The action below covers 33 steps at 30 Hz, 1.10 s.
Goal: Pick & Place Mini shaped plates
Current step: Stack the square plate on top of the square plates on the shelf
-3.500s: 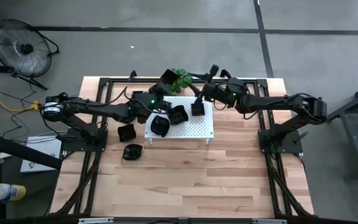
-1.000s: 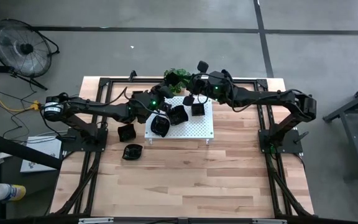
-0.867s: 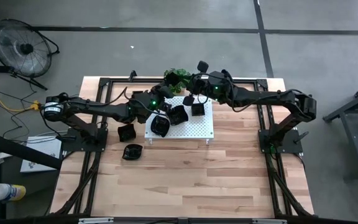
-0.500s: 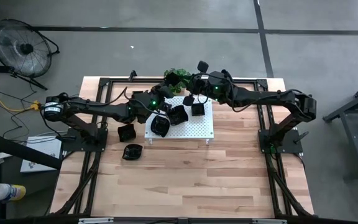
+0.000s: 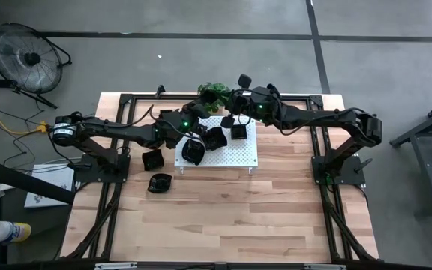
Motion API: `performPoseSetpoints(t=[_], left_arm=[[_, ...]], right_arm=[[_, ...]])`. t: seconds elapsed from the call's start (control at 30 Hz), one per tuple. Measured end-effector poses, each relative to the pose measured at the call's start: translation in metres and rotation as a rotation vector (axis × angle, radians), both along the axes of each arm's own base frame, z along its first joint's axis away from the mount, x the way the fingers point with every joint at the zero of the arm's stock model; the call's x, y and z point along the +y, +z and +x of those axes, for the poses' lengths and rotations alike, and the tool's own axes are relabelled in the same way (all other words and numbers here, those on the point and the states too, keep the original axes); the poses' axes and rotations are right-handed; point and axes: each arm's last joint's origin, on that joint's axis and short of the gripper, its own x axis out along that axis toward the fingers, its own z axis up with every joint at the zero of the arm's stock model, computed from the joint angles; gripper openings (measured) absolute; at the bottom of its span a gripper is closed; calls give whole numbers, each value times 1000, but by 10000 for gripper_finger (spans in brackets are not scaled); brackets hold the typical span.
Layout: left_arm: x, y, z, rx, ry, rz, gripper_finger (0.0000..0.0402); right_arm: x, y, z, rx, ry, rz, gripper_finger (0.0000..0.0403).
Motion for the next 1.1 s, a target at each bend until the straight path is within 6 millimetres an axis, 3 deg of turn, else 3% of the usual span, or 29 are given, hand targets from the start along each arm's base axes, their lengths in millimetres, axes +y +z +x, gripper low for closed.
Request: performPoseSetpoints(t=[0.5,0.8,1.1], left_arm=[[2,2,-6,-2,154,-6,120],[1,21,-24,-204,215,-96,120],[1,16,-54,-228,230,-288,120]], right_arm=[[-22,1,-12,-22,-79,75,0],[-23,20,-50,-5,-93,287,0],[-6,30,-96,204,40,383,0]])
